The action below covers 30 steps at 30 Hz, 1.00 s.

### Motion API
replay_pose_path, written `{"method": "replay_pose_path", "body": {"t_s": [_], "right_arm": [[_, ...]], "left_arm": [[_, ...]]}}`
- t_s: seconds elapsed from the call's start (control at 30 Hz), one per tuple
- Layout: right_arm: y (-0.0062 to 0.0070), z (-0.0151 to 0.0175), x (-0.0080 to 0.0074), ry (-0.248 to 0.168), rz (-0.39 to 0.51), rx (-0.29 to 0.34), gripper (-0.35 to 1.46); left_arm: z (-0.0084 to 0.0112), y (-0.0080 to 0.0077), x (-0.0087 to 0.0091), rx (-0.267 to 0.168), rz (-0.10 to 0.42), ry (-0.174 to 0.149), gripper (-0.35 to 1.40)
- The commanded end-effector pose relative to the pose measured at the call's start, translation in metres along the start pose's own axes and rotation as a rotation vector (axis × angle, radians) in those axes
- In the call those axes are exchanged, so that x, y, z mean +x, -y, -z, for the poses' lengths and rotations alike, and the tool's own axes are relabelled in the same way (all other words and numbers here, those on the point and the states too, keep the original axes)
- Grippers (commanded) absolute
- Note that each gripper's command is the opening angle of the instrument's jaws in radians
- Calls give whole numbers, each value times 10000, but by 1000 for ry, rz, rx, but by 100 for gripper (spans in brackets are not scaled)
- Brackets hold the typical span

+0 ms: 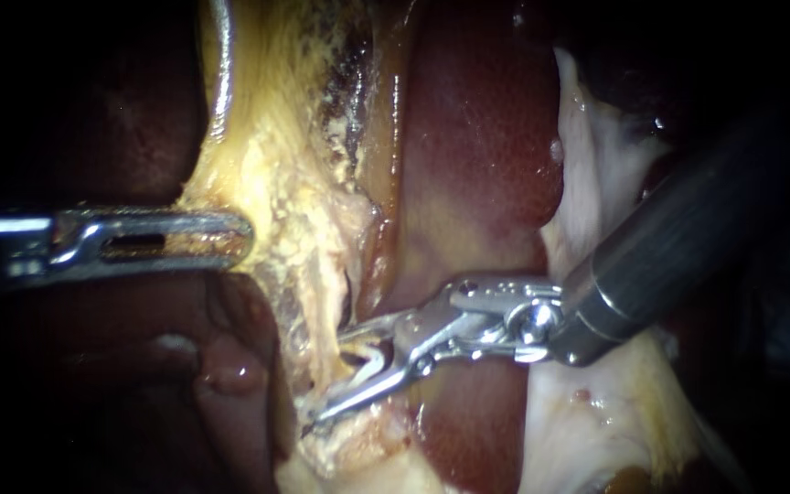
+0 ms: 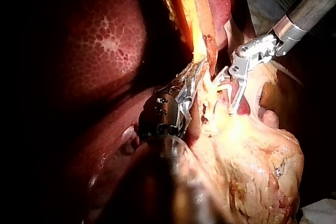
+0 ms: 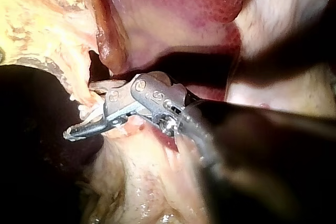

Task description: Clipping second clip left tube

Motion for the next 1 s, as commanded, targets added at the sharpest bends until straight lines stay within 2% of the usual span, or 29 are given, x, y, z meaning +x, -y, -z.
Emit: {"method": "replay_pose_path", "body": {"t_s": [0.03,0.37,0.57,0.73,0.87,0.93,0.97,1.0], "right_arm": [[-1,-1,-1,1,-2,7,56],[-2,-8,-8,8,10,36,53],[-8,-19,-8,10,13,33,51],[-9,-21,-8,11,13,35,42],[-11,-20,-8,7,13,27,24],[-12,-17,-10,0,13,11,-11],[-14,-15,-10,-5,12,-10,-35],[-15,-14,-10,0,11,-20,-35]], "left_arm": [[-1,-1,1,0,-1,0,-35],[-8,-15,1,1,-5,0,-35],[-12,-15,2,0,-5,2,-35],[-12,-14,1,-1,-5,2,-35],[-12,-14,1,-1,-5,2,-35],[-12,-14,1,-1,-5,2,-35],[-12,-14,1,-1,-5,2,-35],[-12,-14,1,-1,-5,2,-35]]}}
